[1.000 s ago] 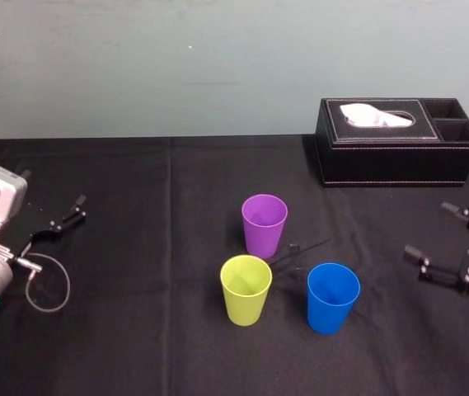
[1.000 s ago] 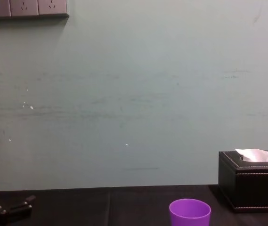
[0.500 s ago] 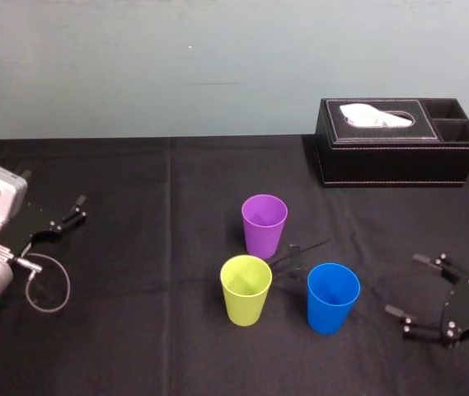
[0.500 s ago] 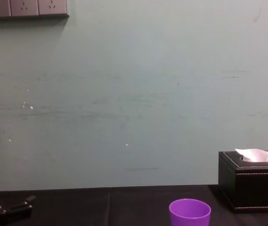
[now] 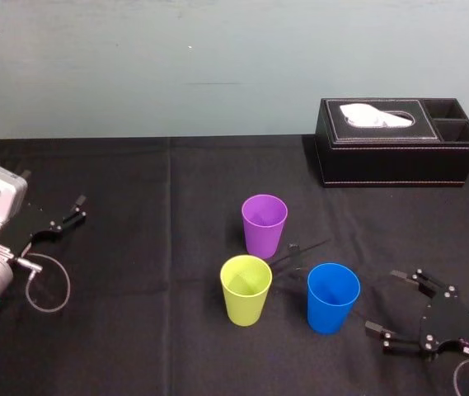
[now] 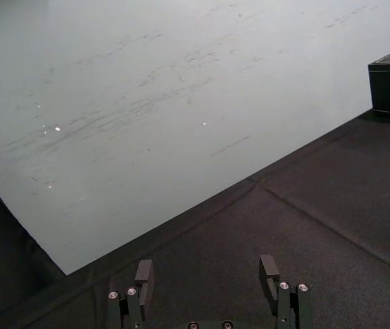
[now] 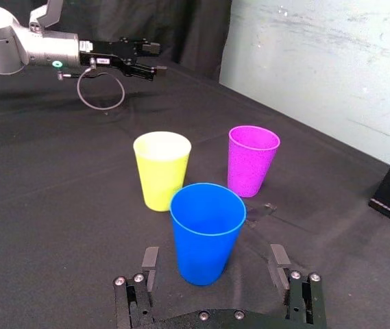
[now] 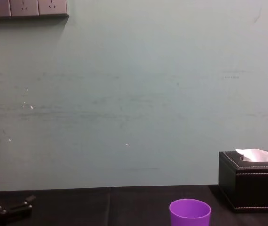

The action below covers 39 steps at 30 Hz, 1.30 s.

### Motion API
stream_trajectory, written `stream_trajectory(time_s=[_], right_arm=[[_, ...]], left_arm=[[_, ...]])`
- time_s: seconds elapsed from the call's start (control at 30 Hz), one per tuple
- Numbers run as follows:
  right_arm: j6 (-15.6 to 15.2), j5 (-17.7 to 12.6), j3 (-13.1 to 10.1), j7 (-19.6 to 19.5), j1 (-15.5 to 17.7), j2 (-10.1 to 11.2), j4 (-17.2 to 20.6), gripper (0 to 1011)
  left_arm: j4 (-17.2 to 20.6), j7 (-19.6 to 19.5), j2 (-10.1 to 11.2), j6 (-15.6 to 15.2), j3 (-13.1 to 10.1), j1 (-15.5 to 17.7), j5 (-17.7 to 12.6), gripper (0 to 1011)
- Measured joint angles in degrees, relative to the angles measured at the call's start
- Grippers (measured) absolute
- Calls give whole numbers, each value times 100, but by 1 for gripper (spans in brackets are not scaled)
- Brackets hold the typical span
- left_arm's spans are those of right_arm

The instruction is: Stack the three plastic cups sequentially using one hand.

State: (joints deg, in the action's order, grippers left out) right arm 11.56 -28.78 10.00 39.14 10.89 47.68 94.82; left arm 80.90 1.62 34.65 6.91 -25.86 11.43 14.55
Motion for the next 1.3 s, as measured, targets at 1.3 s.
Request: stream_trajectory(time_s=[1.3], right_arm=[[-682,-124,851,119,-1029,-499,-574,1003]], left_arm=[[0,0,0,0,0,0,0,1010]])
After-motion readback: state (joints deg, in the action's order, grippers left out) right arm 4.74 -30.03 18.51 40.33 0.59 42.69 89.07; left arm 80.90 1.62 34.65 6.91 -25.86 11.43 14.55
